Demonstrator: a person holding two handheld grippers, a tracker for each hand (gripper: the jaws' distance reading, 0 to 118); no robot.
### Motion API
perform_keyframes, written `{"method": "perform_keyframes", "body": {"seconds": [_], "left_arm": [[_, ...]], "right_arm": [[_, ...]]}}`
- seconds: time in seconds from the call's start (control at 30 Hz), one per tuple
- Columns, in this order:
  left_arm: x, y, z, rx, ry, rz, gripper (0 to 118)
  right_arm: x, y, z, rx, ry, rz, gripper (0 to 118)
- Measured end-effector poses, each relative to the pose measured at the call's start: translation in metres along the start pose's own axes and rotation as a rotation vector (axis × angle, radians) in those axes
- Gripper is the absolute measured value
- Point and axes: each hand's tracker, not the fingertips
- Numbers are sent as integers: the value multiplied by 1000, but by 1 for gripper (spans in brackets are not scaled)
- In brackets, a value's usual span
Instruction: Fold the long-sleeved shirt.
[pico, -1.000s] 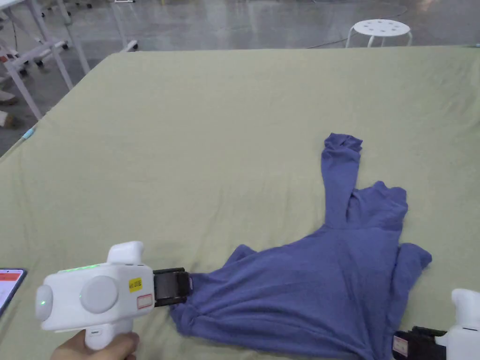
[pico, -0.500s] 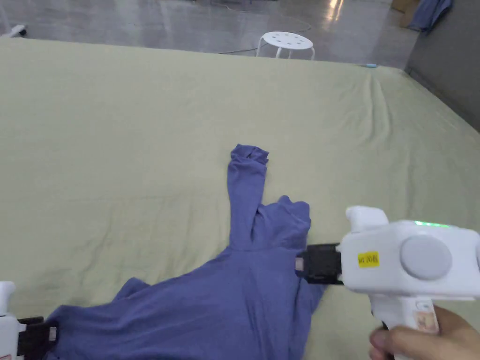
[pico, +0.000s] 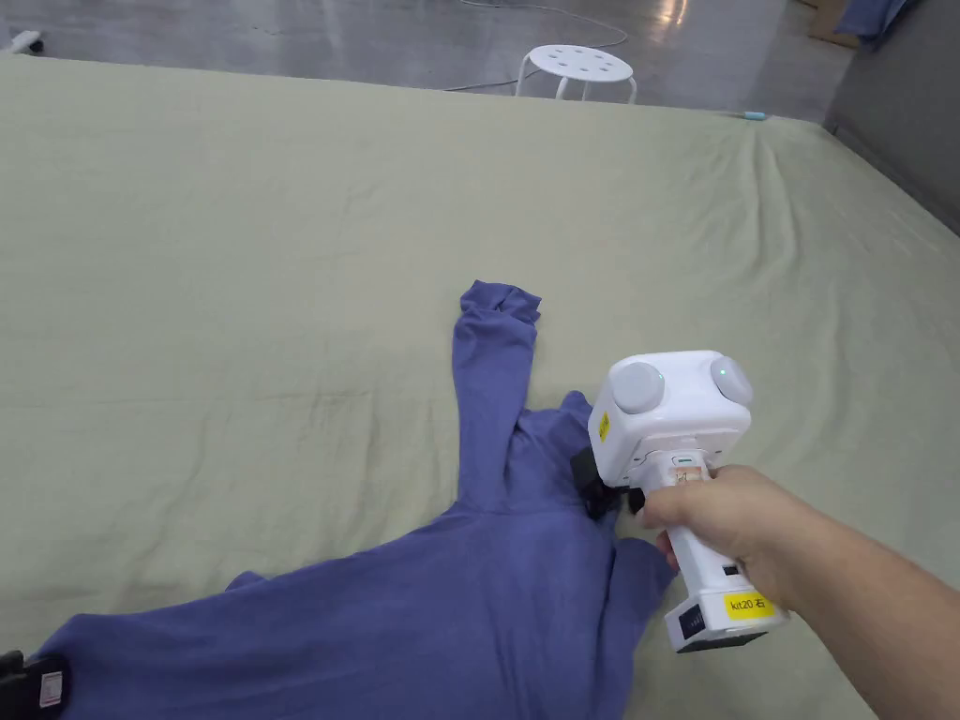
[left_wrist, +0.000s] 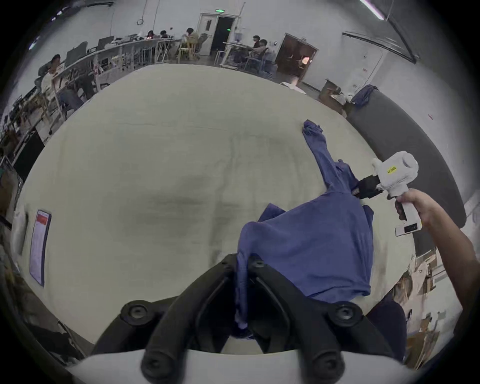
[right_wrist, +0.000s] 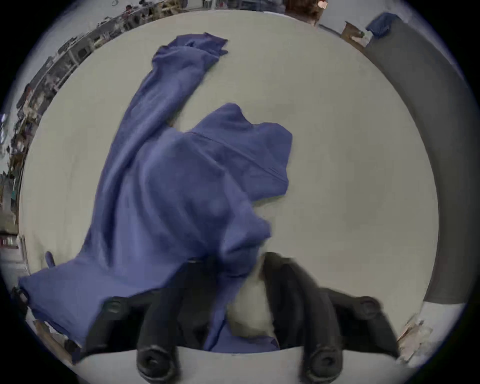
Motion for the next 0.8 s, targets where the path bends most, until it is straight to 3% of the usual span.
{"method": "perform_keyframes", "body": {"seconds": [0.03,0.1,0.17,0.47,0.6,0.8], "left_arm": [[2,0,1,3,-2,-1,3],[6,0,4,11,-6,-2,4],[10,0,10,26,-11,-3,3],[31,12,81,207,-45,11,3],[45,24,120,303,-67,10,3],[69,71,177,477,-98,-23,3]], "right_arm": [[-1,-4,5,14,47,18,0],[-6,-13,18,31,5,44,0],[-6,-24,38,95,50,63,0],[41,-102,212,441,299,-44,0],[57,-144,302,628,328,-56,0],[70,-178,415,855,267,-63,0]]}}
